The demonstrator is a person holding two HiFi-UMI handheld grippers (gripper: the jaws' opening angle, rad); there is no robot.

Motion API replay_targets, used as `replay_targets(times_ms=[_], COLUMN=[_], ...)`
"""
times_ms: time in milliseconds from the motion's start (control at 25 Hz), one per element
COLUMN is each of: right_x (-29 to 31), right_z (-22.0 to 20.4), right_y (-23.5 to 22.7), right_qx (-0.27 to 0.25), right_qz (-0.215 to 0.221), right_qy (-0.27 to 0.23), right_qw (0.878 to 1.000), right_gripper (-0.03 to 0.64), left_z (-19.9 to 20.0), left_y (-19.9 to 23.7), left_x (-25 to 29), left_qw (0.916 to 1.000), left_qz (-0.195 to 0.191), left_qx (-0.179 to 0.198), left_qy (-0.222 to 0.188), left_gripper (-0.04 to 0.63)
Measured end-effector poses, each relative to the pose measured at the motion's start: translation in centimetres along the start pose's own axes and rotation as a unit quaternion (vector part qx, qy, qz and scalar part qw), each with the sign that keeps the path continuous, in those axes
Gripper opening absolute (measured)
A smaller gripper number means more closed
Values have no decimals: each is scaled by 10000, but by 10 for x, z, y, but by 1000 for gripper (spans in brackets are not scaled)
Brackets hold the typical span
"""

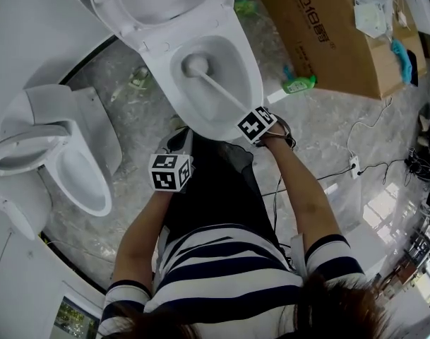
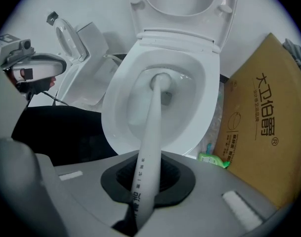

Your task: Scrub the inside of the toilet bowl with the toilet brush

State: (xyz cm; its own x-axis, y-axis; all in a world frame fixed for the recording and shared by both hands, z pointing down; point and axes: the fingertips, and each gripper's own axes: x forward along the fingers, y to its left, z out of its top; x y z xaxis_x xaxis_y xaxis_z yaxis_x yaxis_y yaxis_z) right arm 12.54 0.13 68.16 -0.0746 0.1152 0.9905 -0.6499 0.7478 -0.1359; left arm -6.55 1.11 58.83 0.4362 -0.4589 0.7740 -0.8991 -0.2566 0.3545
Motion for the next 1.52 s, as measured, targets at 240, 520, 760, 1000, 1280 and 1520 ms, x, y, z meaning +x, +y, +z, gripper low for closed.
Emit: replay_targets(times_ms=[240, 520, 760, 1000, 1280, 1520], right_x=[1, -2, -6, -13, -18, -17], right_z=[-6, -23, -40, -61, -83, -92], right_y=[-10, -20, -9, 7, 27, 52], right_qx=[42, 238, 445, 714, 731, 859], right_qz=[-206, -360, -286, -91, 102, 474], right_qy=[115, 376, 544, 638, 776, 774], right_qw=[9997, 9984, 9971, 9954, 9943, 9922], right_gripper=[25, 25, 25, 25, 25, 25], left_z=[-1, 2, 0, 2, 9, 7], left_y=[0, -2, -4, -4, 2, 3], left_x=[4, 3, 2, 0, -5, -10], left_qw=[10000, 10000, 9999, 9999, 9998, 9998], left_qz=[20, 24, 16, -4, 9, -5], left_qx=[-17, -43, -52, -10, 75, 77], left_qy=[-22, -83, -97, -106, -171, -184], left_gripper=[0, 0, 0, 0, 0, 0])
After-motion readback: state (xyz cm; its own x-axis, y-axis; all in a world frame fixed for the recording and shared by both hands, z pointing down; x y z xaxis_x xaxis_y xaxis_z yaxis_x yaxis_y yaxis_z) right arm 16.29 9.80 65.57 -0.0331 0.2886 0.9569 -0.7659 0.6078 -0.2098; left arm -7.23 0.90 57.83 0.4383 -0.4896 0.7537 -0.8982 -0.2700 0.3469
